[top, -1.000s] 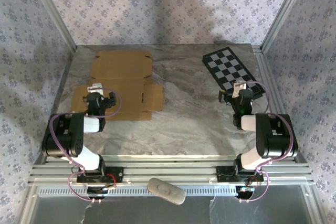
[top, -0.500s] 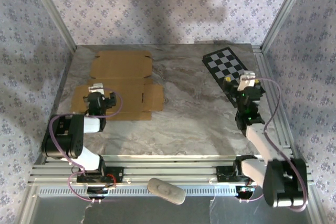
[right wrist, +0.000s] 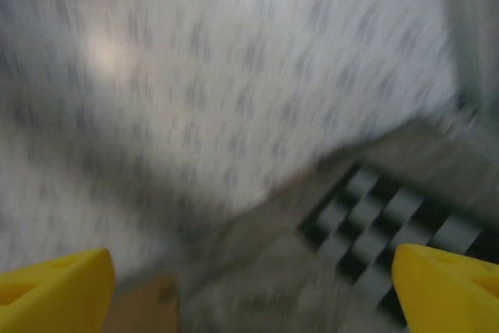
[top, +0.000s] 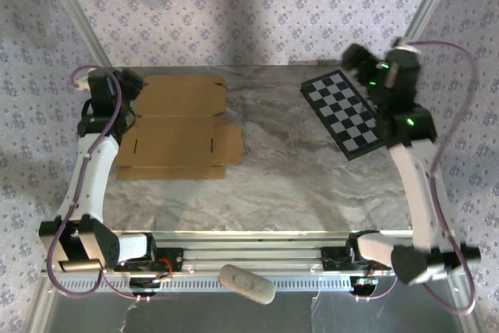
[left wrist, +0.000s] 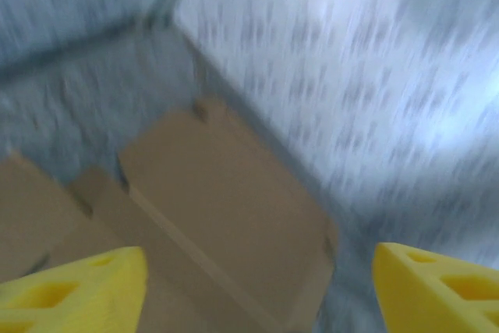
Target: Fold the paper box
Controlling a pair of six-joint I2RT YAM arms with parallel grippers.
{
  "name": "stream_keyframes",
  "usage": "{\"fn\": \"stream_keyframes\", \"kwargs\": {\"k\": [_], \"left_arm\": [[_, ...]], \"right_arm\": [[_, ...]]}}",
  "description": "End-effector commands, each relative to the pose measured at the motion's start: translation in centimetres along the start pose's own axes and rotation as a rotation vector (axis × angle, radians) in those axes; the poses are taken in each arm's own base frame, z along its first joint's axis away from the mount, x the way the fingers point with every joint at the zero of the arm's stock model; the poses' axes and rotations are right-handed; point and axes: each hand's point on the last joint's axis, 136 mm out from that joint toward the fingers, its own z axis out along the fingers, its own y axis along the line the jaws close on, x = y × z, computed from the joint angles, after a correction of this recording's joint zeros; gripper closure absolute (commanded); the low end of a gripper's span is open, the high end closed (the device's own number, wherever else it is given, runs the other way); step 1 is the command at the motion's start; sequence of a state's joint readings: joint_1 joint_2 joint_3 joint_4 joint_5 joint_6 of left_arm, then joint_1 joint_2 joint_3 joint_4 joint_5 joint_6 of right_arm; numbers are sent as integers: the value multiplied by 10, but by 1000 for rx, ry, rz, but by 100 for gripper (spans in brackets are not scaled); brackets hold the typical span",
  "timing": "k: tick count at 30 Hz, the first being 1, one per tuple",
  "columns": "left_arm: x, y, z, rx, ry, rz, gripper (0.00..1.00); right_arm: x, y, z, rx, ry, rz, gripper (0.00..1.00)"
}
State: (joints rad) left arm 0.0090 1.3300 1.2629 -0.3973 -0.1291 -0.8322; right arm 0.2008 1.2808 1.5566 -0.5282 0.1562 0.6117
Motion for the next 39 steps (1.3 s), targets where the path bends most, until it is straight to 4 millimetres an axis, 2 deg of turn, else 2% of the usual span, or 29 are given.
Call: {"fn": "stream_keyframes", "kwargs": {"k": [1,4,6,8,10,12,14,19,23,26,28,30,32,35,37,39], "left_arm": [[125,46,11,-209,543,12,36],[173,57,15,-219,742,82,46],[202,62,18,-214,836,101,55],[225,67,20,-216,895,126,57],[252,69,23,-211,952,131,59],[280,64,24,-188,1010,134,64],[309,56,19,-188,1062,181,65],[371,24,4,-153,1163,311,66],[400,1,-12,-98,1209,378,66],[395,-19,-22,-30,1175,420,66],[372,-27,-27,-11,1106,428,64],[341,-27,-29,-17,1028,423,61],[304,-11,-25,-63,958,374,59],[263,31,-12,-145,906,259,59],[246,57,0,-199,892,217,59],[237,78,10,-250,897,204,59]], "right_arm": [[130,19,37,-20,482,0,14],[219,48,54,-95,745,-8,21],[268,65,59,-138,878,-45,25],[306,79,63,-190,980,-125,26],[336,82,73,-206,1055,-188,26],[350,79,84,-205,1089,-202,27],[352,74,97,-188,1088,-188,27],[335,41,124,-139,1056,-101,26],[325,15,129,-109,1051,-93,26],[322,1,130,-100,1048,-73,26],[321,-2,130,-99,1047,-69,26],[322,1,129,-106,1051,-73,26],[325,9,126,-125,1057,-86,26],[330,24,122,-155,1063,-116,26],[334,32,121,-176,1071,-118,26],[338,37,120,-189,1082,-113,26]]}}
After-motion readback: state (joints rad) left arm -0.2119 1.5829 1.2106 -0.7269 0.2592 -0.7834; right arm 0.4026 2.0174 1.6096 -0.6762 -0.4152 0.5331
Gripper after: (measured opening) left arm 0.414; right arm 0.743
